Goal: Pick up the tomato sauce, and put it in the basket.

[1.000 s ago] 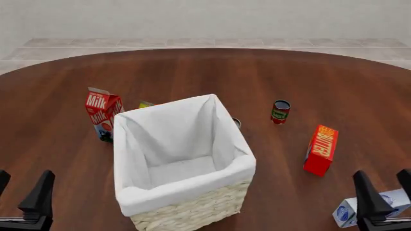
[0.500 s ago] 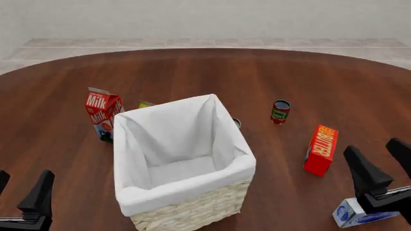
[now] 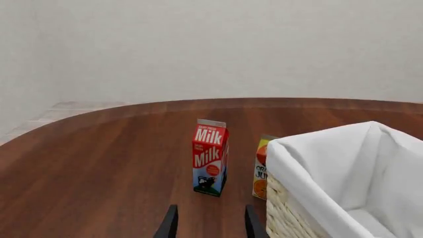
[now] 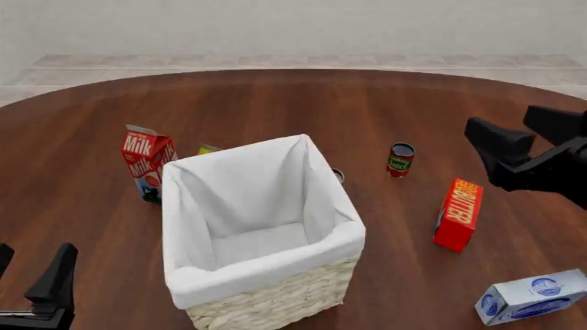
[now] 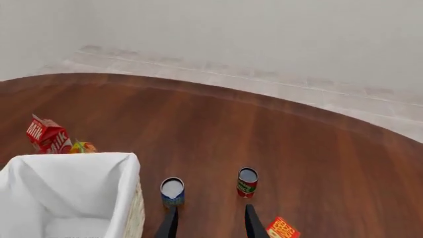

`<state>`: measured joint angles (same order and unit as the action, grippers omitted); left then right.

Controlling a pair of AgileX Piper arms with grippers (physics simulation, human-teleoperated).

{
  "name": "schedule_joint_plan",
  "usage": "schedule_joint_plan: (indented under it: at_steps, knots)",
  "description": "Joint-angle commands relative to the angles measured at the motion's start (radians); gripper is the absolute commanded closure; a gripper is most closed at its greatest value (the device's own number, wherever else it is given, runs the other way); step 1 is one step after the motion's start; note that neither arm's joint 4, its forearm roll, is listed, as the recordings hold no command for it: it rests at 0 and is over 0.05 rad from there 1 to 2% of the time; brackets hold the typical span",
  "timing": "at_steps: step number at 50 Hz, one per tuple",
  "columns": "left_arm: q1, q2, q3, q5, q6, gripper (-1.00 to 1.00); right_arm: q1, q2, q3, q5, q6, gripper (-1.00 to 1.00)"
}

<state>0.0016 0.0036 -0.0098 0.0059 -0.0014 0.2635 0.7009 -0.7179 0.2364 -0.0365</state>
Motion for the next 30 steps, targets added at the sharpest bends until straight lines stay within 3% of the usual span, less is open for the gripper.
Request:
schedule_joint_plan:
  at_steps: [1,18,30]
  knots:
    - [0.0,-0.003,0.001,0.001,0.001,-1.0,0.02,0.15,-0.085,0.018,-0.003,-1.0]
    - [0.0,-0.002,0.002,-0.001,0.001,-1.0,0.006,0.43,-0.257,0.048,-0.068,-1.0]
    - [0.0,-0.002,-0.008,0.009,0.001,-1.0,-0.019,0.603,-0.377,0.053,-0.083,-1.0]
